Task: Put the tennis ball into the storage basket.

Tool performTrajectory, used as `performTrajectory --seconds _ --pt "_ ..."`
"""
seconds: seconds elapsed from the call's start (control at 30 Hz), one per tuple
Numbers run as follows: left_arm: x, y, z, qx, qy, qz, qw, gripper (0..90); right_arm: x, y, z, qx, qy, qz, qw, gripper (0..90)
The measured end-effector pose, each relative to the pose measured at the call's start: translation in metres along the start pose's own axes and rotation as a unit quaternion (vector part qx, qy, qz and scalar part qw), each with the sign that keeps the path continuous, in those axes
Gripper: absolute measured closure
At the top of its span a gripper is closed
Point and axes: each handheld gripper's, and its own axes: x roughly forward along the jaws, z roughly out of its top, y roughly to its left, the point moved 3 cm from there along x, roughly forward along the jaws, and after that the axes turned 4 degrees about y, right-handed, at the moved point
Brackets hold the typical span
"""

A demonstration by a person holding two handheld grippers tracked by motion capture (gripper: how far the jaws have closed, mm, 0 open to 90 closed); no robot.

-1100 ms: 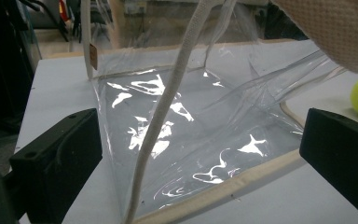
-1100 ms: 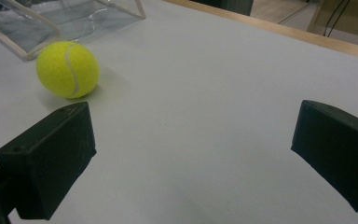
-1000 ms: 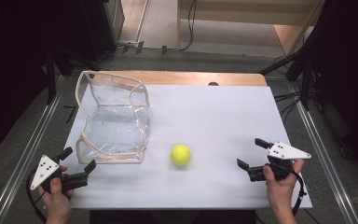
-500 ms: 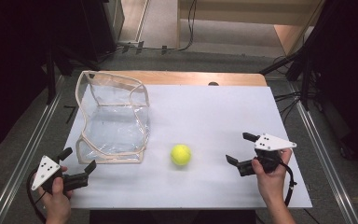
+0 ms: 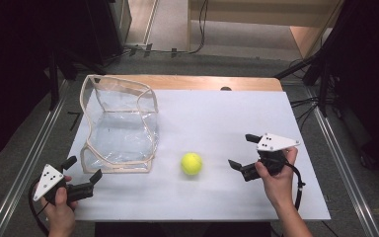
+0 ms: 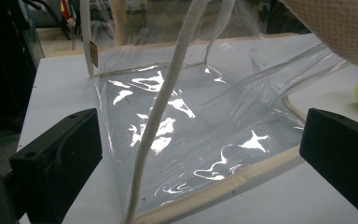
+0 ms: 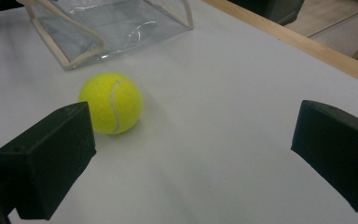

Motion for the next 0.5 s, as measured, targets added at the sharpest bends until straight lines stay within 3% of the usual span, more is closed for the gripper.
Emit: performTrajectory --seconds 0.5 --pt "0.0 0.0 0.0 0.002 0.001 -0.001 1.0 0.0 0.018 0.009 0.017 -0.02 0.018 0.024 0.9994 0.0"
